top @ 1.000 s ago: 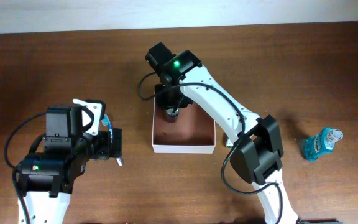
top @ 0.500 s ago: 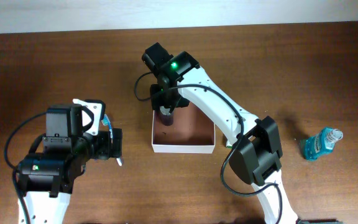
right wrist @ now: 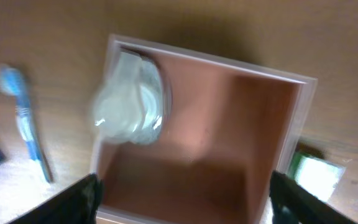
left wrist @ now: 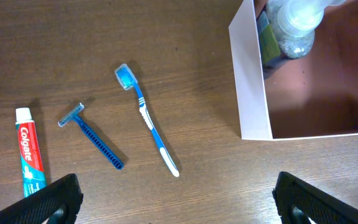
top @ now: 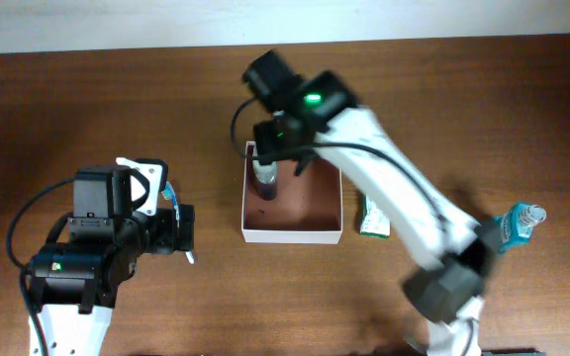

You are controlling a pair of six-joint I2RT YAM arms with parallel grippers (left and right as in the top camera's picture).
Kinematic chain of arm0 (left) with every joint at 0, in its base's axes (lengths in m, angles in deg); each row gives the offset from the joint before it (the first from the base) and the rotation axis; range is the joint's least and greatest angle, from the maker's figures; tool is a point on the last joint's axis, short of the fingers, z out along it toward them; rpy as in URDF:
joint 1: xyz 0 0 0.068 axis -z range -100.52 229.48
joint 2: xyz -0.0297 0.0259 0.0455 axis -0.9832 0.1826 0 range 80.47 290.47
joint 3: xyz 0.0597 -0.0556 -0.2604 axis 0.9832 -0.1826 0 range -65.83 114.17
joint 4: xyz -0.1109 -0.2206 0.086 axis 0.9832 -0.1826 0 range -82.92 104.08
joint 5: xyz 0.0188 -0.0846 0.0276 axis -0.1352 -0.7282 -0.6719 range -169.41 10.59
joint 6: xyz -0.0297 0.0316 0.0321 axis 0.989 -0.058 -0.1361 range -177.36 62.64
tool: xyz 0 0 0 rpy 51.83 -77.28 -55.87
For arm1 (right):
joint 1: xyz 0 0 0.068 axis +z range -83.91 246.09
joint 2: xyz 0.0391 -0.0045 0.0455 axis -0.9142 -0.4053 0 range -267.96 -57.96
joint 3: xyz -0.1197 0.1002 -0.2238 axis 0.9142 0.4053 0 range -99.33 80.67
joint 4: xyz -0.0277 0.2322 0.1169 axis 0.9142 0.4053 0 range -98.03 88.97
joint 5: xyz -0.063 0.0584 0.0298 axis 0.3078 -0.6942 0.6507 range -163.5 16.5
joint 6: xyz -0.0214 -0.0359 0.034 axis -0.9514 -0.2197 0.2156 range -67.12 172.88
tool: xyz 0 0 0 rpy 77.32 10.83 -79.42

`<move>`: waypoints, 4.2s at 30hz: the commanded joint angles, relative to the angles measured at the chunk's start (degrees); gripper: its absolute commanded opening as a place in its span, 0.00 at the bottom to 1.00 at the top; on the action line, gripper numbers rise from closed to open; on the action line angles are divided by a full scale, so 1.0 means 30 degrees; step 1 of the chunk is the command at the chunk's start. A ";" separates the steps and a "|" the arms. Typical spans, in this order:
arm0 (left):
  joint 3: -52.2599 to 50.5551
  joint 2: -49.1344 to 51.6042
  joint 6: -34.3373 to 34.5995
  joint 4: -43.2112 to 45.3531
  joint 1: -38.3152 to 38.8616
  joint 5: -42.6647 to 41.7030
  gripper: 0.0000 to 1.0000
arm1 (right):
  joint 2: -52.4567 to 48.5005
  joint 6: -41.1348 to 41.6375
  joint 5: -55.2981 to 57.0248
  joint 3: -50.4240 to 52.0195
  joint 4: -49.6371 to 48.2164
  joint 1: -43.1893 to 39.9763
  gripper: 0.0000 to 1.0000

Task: Pack container
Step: 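Carry the pump bottle into the box and release it, then move the right gripper to the blue mouthwash bottle and grasp it, then lift the mouthwash bottle into the box beside the pump bottle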

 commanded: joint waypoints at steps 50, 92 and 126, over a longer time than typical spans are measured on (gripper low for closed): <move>0.0452 -0.0058 0.0109 -0.0240 -0.0102 -0.0211 0.99 | 0.6572 -0.6717 -0.0255 1.6174 -0.3104 -2.1675 0.67; 0.0452 -0.0058 0.0109 -0.0248 -0.0102 -0.0211 0.99 | 0.6615 -0.6054 -0.2251 1.5161 -0.2302 -2.1551 0.04; 0.0452 -0.0058 0.0117 -0.0277 -0.0102 -0.0219 0.99 | 0.2120 -0.0976 -0.1967 0.1450 0.0459 -0.2149 0.04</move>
